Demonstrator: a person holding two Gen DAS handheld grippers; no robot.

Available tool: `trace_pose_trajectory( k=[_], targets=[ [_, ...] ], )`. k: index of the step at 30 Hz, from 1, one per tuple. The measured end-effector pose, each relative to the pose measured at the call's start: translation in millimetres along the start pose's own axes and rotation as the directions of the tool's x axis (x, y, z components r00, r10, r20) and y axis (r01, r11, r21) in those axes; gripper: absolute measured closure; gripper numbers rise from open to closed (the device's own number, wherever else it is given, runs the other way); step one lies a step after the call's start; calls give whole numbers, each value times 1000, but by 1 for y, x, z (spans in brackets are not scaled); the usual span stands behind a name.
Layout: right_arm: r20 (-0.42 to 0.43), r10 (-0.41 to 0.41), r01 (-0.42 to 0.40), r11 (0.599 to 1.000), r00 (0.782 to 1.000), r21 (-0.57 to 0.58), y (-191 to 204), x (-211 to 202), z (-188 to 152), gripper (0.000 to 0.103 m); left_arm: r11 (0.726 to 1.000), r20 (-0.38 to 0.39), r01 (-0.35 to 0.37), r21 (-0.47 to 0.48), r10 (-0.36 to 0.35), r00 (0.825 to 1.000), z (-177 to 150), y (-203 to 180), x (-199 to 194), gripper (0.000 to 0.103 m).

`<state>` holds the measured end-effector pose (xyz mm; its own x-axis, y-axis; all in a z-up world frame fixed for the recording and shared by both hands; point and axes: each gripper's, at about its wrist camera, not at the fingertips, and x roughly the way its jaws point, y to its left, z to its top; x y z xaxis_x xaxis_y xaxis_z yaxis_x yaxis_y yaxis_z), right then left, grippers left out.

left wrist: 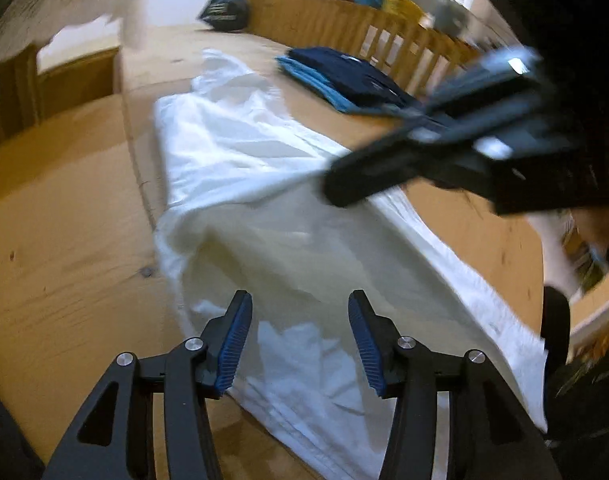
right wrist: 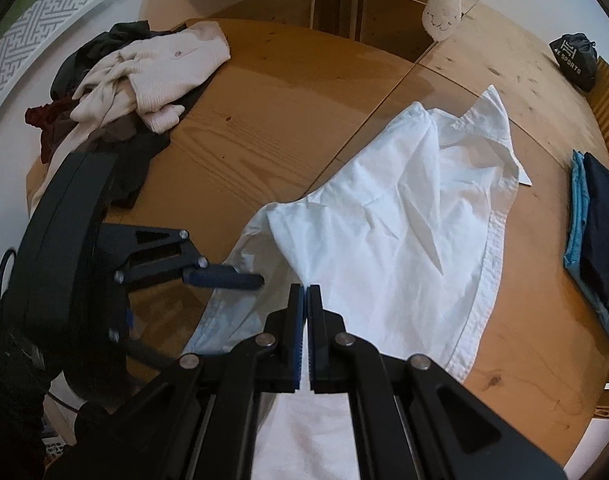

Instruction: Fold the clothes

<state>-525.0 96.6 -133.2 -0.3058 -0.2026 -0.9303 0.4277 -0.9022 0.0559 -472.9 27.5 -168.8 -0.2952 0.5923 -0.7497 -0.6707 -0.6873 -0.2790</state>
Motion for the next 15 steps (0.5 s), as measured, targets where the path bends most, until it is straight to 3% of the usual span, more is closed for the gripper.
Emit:
trace_pose_trajectory(
  k=[4,9,10,12,15],
  targets=[
    [4,17,-17,1000,1000,18,-5,1,-1,101,998,0,-1,-55,1,1000,3,10,8,55],
    [2,21,-21,1000,1000,22,-7,2,-2,101,998,-15,-8,-58,7,1000,9,7,18,55],
    [3,20,-20,1000,1000,21,-6,2,-2,101,998,-19,-10,-63,9,1000,10,7,18,58],
    [2,17,-17,1000,1000,14,-5,2,-1,101,998,-39,-38,-53,36,999,12,7,18,76],
    [-1,21,-21,1000,1000,9,-4,3,-2,101,996,-60,-82,-22,81,995,15,5,18,92]
  ],
)
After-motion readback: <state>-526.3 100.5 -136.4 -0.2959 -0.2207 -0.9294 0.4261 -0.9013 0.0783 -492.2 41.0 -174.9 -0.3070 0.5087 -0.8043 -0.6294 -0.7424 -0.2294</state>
